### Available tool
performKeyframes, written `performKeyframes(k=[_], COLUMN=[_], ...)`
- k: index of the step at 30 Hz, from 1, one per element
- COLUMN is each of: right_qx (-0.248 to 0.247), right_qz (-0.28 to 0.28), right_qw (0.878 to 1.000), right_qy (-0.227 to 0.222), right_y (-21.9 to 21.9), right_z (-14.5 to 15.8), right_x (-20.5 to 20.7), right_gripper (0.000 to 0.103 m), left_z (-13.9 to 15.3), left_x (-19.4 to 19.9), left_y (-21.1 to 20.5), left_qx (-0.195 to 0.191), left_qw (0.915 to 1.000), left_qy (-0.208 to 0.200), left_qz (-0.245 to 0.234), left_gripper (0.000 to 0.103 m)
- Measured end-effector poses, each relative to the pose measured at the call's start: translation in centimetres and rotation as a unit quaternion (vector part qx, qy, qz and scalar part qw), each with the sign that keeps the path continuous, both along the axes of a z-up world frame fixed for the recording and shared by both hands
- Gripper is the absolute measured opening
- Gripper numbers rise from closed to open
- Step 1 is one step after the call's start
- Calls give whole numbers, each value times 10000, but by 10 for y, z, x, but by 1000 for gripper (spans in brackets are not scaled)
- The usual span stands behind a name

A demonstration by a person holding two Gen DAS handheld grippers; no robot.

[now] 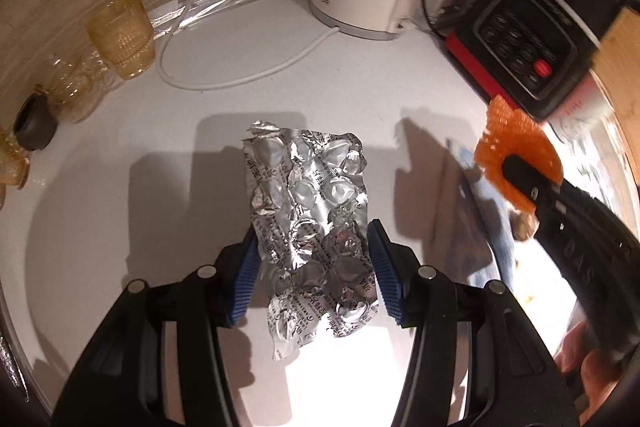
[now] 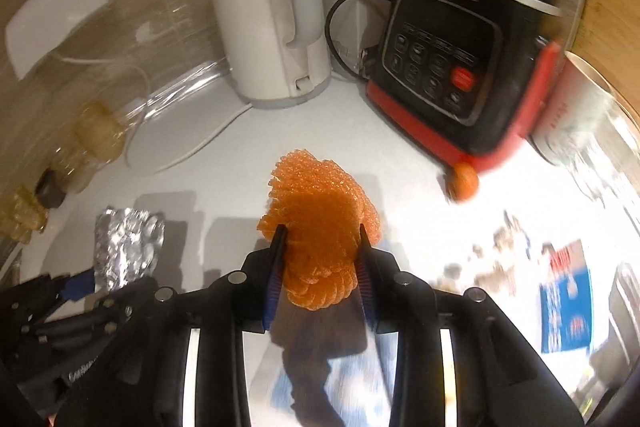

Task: Collect trash
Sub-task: 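Carry both items over the green basket and open both tools to drop them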

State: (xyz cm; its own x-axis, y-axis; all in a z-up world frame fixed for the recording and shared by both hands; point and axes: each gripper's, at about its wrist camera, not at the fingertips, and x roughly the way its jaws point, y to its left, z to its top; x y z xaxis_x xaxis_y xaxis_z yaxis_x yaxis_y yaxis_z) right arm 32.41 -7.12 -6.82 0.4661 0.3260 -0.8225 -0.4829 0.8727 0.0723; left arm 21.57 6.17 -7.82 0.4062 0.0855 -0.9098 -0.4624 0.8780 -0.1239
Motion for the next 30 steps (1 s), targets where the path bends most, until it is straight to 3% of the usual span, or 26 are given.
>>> performKeyframes(k=[13, 19, 30], right_qx=[235, -56, -8], right_qz=[-494, -543, -651], right_qw=[9982, 9981, 9959], right_qy=[254, 297, 621], right_y=[-104, -151, -223], right_z=[10, 6, -6], right_x=[-159, -242, -364], right_gripper=[35, 35, 36], left_z=[18, 24, 8], left_x=[-103, -162, -272], left_y=[-75, -128, -217], left_qx=[95, 207, 205], left_qw=[9973, 9917, 9784], left_qy=[-54, -29, 215], left_qz=[-723, -1270, -2045], left_gripper=[51, 51, 51])
